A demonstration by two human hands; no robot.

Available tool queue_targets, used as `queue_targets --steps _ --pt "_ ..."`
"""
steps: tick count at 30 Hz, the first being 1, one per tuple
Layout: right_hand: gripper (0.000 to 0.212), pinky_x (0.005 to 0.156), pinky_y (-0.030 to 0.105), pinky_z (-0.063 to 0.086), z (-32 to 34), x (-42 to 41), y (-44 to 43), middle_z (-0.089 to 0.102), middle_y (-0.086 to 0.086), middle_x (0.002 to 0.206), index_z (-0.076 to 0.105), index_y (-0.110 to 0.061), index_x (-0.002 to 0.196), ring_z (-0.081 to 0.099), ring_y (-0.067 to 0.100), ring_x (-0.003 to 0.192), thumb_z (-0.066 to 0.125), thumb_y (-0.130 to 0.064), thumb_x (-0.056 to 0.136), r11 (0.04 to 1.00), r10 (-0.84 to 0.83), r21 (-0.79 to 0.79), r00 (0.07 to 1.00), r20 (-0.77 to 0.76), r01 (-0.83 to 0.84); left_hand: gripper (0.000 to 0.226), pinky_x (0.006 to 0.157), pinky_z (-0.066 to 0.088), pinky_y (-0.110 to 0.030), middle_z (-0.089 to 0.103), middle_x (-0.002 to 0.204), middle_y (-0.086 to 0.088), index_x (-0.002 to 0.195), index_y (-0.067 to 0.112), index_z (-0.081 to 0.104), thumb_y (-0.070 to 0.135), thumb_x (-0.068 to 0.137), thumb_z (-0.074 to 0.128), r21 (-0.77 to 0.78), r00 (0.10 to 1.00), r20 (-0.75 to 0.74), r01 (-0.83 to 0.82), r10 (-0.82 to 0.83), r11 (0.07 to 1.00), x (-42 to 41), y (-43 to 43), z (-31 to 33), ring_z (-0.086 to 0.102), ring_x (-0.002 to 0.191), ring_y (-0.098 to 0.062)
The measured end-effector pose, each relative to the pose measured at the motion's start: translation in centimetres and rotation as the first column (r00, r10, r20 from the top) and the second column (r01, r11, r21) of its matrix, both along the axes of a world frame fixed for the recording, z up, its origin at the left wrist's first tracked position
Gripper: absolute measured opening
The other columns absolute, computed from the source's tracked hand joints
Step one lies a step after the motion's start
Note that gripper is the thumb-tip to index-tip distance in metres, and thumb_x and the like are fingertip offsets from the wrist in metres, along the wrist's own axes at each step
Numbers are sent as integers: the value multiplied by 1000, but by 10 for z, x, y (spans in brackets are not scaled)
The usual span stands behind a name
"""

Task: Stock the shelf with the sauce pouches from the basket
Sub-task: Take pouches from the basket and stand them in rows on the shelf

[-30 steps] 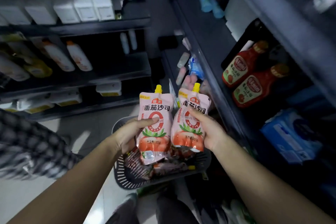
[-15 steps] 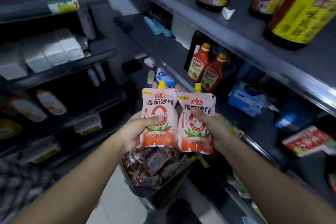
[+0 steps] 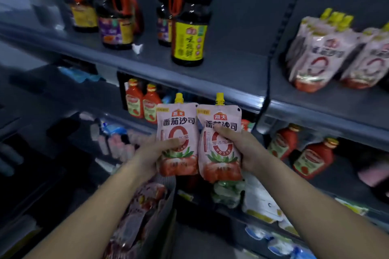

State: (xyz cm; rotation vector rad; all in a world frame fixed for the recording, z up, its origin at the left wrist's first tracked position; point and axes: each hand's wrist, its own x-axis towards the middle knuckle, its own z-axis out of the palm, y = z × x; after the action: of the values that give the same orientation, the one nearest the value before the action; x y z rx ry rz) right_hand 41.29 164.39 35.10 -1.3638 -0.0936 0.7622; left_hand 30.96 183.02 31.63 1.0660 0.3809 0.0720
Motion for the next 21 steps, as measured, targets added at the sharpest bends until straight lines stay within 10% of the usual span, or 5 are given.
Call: queue_targets --steps 5,21 --pt "11 55 31 58 29 13 -81 76 14 83 72 -8 85 73 25 68 72 -16 77 985 -164 57 984 70 160 37 55 57 -32 76 83 -13 89 8 71 11 53 77 116 992 85 78 -88 990 48 -69 23 73 70 -25" --pt "29 53 26 56 127 80 -372 76 10 79 71 -7 87 73 20 67 74 -24 64 895 -447 181 819 360 408 41 59 58 -31 76 92 -7 91 19 70 15 52 80 318 874 341 239 -346 917 185 -332 132 73 83 -24"
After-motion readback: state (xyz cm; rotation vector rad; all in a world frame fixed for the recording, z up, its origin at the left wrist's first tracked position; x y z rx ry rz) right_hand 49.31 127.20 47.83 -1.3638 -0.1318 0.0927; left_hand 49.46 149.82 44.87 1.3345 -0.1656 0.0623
